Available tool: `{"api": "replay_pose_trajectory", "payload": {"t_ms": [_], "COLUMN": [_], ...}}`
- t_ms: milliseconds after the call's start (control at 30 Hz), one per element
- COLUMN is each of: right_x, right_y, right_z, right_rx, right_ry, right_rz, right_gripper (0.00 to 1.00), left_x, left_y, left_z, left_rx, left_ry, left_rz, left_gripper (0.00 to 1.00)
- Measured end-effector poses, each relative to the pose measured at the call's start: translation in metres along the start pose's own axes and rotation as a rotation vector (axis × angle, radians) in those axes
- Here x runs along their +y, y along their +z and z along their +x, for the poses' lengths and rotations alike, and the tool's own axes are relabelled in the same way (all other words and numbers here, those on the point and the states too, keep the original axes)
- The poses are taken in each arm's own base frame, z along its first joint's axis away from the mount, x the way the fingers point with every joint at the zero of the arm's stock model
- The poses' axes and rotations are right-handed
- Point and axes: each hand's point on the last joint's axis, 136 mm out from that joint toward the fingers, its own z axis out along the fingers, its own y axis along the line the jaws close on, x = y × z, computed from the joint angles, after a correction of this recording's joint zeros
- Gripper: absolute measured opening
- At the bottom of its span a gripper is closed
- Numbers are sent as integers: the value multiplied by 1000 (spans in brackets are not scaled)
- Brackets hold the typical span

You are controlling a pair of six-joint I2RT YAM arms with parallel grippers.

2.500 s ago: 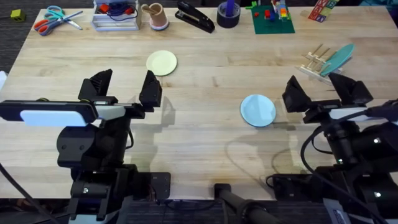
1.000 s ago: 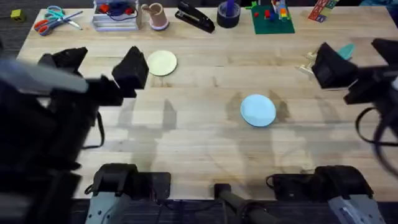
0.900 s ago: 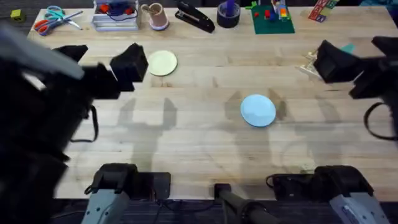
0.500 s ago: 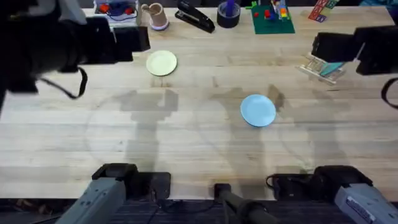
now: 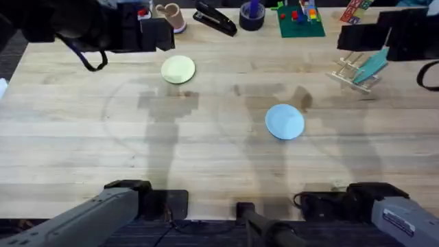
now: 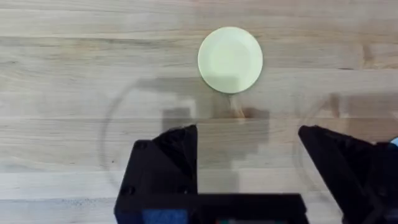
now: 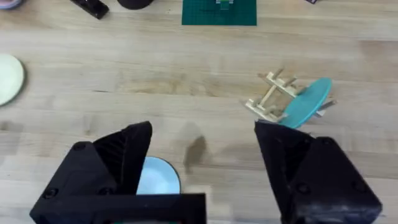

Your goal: Pick up the plates from the table one by one and place each into a slot on the dish rack.

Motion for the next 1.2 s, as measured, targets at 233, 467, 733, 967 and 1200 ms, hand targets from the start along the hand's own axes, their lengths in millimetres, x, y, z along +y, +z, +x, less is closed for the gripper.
{"api": "replay_pose_trajectory", "payload": {"t_ms": [233, 467, 733, 967, 1200], "right_x": [0, 0, 0, 0, 0], "right_y": [0, 0, 0, 0, 0], "right_z": [-1, -1, -2, -2, -2], "right_rx": [-2, -5, -6, -6, -7], "right_ry": [0, 0, 0, 0, 0], "right_rz": [0, 0, 0, 0, 0], "right_gripper": [995, 995, 995, 995, 995], "left_x": [0, 0, 0, 5, 25], "left_y": [1, 1, 1, -1, 5], "left_z": [-3, -3, -3, -4, -10], "left_rx": [-8, -8, -8, -12, -25], "left_ry": [0, 1, 1, -28, -96], "left_rz": [1, 1, 1, 95, 303], "left_gripper": [992, 993, 72, 42, 40]}}
